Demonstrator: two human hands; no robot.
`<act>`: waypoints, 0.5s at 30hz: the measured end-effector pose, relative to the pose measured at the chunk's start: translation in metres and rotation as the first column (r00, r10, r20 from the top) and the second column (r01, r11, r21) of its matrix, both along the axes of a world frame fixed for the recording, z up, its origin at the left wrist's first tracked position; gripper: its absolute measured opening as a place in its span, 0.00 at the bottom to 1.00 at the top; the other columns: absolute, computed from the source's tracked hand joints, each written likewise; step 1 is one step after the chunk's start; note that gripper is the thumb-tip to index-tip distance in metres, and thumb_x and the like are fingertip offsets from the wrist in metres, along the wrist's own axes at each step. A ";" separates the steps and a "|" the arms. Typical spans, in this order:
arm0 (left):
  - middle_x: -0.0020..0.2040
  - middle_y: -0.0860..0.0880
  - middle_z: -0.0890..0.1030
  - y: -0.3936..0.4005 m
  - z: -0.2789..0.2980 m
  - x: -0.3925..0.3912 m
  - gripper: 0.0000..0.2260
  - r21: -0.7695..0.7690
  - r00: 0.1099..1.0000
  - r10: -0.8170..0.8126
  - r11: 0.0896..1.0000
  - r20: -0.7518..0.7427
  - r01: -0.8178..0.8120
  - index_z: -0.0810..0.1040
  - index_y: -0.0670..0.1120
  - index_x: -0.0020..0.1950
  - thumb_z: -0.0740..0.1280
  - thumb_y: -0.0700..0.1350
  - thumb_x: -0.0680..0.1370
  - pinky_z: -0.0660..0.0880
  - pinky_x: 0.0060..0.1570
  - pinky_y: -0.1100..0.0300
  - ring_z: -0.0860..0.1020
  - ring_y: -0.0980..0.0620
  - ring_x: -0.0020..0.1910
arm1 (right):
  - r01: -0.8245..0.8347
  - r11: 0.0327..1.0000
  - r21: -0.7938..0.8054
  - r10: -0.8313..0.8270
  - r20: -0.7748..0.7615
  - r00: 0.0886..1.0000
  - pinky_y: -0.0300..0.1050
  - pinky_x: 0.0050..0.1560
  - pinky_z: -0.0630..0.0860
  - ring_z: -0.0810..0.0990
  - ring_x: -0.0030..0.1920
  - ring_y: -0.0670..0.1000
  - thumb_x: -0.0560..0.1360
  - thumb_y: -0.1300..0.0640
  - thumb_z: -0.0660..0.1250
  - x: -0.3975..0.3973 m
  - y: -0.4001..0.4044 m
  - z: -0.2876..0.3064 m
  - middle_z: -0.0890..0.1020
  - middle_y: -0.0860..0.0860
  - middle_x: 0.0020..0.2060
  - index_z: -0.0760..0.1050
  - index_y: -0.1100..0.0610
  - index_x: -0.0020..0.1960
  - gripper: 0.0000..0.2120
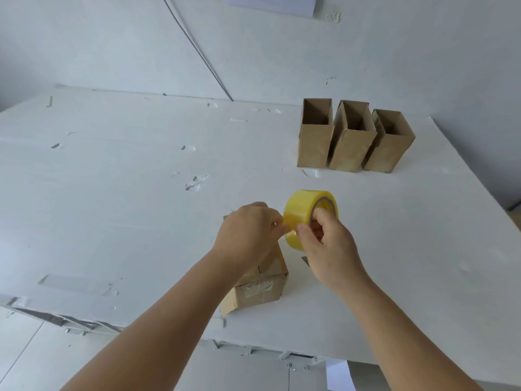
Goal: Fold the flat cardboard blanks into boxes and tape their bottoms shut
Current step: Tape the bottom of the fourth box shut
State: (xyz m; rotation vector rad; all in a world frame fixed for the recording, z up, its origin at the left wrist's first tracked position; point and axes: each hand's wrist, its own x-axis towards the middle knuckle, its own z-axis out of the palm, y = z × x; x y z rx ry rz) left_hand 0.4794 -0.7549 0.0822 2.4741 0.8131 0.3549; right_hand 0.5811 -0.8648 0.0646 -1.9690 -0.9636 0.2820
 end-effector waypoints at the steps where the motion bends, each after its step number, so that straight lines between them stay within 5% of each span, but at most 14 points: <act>1: 0.44 0.52 0.77 -0.001 0.000 0.000 0.10 0.046 1.000 -0.014 0.999 -0.027 0.015 0.83 0.49 0.50 0.63 0.51 0.79 0.73 0.42 0.56 0.77 0.50 0.43 | -0.014 1.000 -0.014 0.015 0.038 0.999 0.48 0.37 0.72 0.73 0.36 0.52 0.76 0.57 0.63 0.003 -0.002 -0.001 0.73 0.50 0.33 0.69 0.57 0.40 0.08; 5: 0.48 0.53 0.79 0.001 -0.003 -0.010 0.09 0.132 0.999 0.041 0.990 0.006 -0.042 0.82 0.51 0.54 0.62 0.46 0.80 0.75 0.43 0.57 0.78 0.50 0.45 | -0.009 0.991 -0.136 0.044 0.254 0.966 0.45 0.36 0.62 0.69 0.39 0.52 0.77 0.58 0.60 0.029 -0.008 -0.011 0.69 0.50 0.37 0.64 0.57 0.39 0.09; 9: 0.52 0.52 0.79 0.012 -0.014 -0.040 0.10 0.148 0.991 0.100 0.982 0.092 -0.113 0.83 0.50 0.54 0.63 0.43 0.80 0.76 0.44 0.56 0.78 0.51 0.50 | 0.176 0.898 -0.403 0.036 0.467 0.884 0.48 0.44 0.68 0.72 0.52 0.59 0.77 0.57 0.59 0.068 -0.024 -0.041 0.74 0.57 0.49 0.73 0.59 0.50 0.07; 15: 0.59 0.50 0.79 -0.008 -0.049 -0.092 0.18 0.252 0.996 0.052 0.965 0.065 -0.067 0.79 0.48 0.61 0.66 0.32 0.75 0.80 0.38 0.53 0.81 0.47 0.52 | 0.220 0.706 -0.673 0.097 0.400 0.911 0.48 0.48 0.72 0.73 0.57 0.59 0.77 0.56 0.59 0.082 -0.049 -0.082 0.75 0.55 0.54 0.74 0.56 0.52 0.08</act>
